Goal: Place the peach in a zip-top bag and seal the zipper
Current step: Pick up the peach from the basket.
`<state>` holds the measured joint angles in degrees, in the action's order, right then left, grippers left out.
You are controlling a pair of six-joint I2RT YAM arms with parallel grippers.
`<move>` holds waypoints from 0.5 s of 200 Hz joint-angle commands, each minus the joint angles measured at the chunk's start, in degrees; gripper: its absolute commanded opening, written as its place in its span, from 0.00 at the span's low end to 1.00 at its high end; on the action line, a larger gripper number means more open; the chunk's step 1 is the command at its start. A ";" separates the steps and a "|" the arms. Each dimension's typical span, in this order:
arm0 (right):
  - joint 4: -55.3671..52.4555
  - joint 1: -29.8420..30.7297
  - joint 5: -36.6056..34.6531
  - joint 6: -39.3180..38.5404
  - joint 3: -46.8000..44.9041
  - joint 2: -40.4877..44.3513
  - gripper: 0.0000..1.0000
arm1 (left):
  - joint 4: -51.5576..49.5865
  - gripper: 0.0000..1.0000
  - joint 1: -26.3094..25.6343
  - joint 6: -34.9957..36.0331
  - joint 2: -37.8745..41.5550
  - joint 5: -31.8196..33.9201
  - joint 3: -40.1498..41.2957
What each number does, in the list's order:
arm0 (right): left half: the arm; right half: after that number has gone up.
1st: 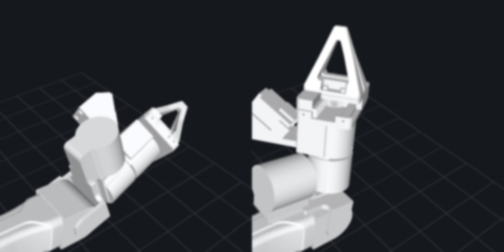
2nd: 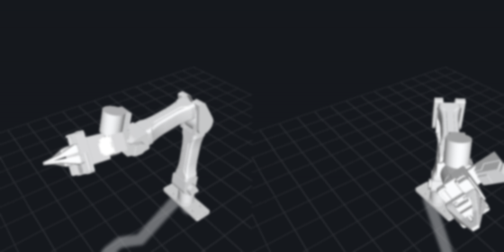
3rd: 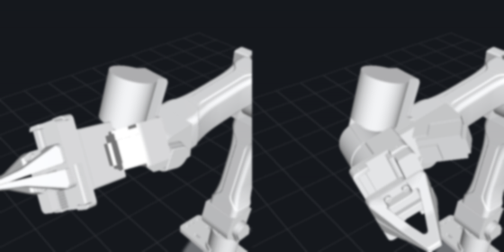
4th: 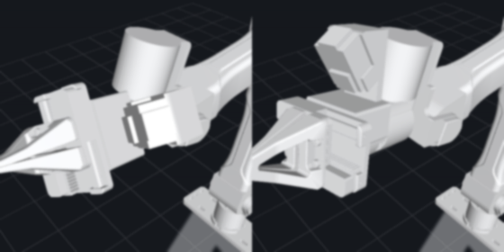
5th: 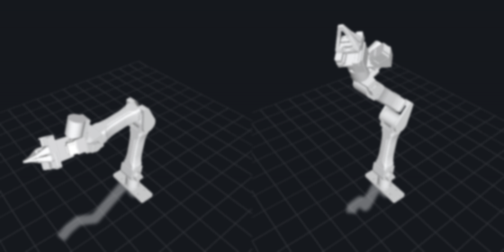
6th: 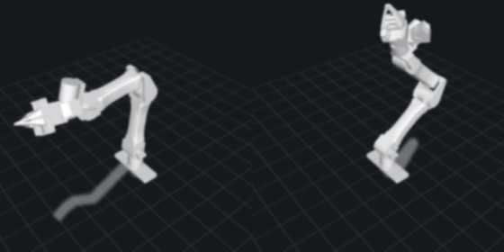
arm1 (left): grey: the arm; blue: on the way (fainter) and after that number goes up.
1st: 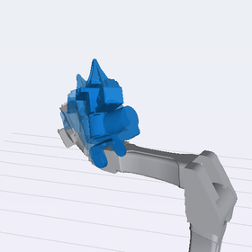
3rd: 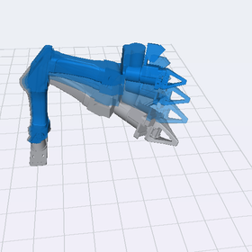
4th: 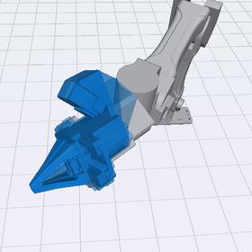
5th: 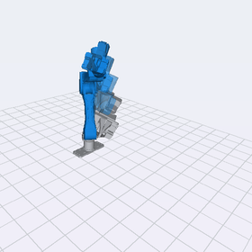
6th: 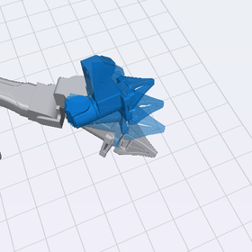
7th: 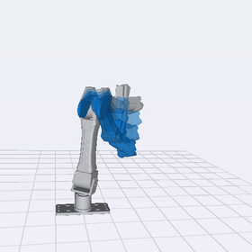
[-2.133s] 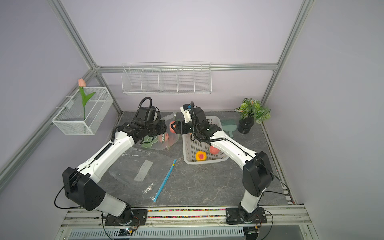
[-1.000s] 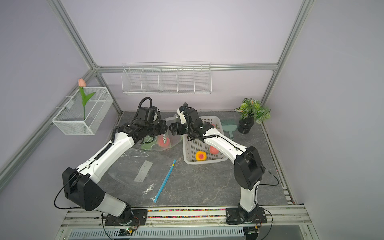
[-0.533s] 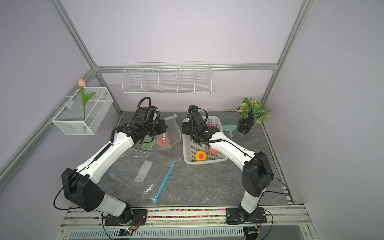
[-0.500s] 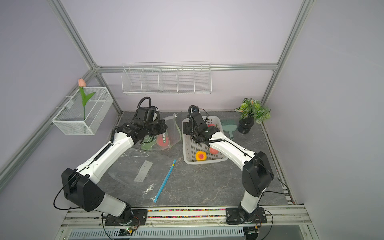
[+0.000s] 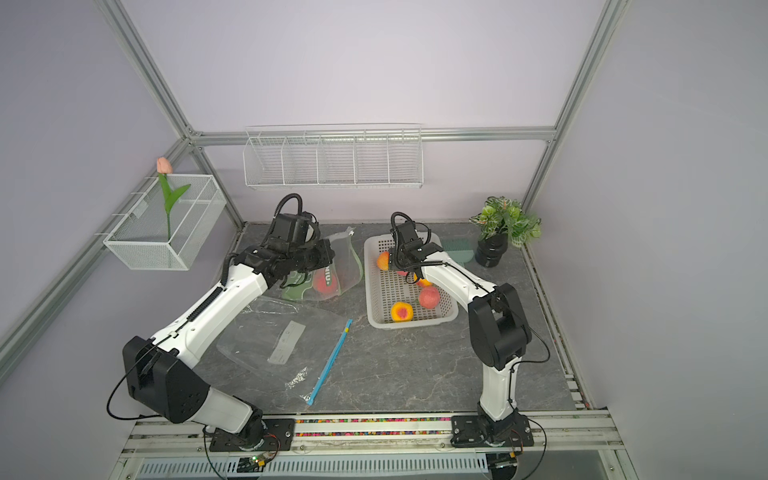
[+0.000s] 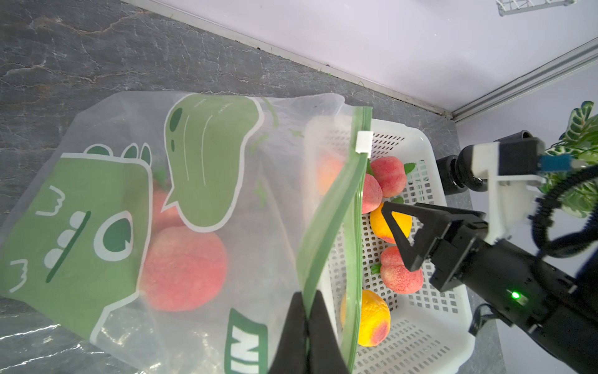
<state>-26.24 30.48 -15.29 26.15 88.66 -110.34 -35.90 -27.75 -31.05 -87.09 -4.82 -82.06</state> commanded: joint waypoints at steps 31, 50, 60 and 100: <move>-6.36 -1.17 -0.37 0.13 7.95 -6.72 0.74 | -0.22 0.00 0.24 0.09 1.57 0.52 0.26; -8.22 -1.45 -1.05 -0.05 10.80 -9.13 0.74 | -0.22 0.00 0.22 0.10 1.70 0.67 0.27; -9.05 -1.65 -0.73 -0.08 12.23 -10.46 0.74 | -0.22 0.00 0.23 0.10 1.67 0.69 0.24; -11.74 -2.30 -1.08 -0.49 16.92 -14.38 0.74 | -0.22 0.00 0.19 0.09 1.75 0.60 0.24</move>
<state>-34.61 28.73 -15.62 25.65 103.70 -122.85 -35.90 -27.75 -31.03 -87.09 -4.78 -82.06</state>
